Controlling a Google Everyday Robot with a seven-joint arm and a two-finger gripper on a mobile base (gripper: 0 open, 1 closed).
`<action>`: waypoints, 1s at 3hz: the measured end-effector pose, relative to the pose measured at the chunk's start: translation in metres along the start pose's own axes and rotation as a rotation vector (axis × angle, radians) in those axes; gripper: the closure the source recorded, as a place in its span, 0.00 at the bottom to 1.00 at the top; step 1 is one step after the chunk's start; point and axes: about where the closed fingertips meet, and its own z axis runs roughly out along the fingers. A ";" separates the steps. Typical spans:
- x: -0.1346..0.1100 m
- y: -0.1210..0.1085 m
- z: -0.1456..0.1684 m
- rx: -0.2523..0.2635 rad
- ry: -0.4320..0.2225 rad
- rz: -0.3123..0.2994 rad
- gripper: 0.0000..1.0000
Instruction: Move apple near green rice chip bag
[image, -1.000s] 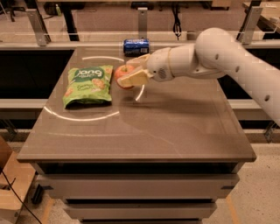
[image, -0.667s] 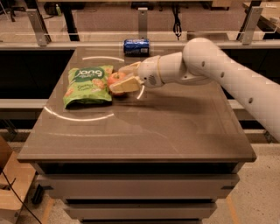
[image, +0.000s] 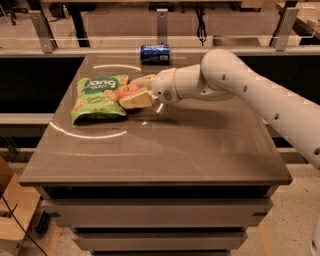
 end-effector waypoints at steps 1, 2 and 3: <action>0.000 0.000 0.000 0.000 0.000 0.000 0.12; -0.001 0.001 0.002 -0.004 0.000 -0.001 0.00; -0.001 0.001 0.002 -0.005 0.000 -0.001 0.00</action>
Offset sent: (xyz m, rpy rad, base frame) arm 0.0000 0.0001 0.0002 0.0000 0.0000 0.0002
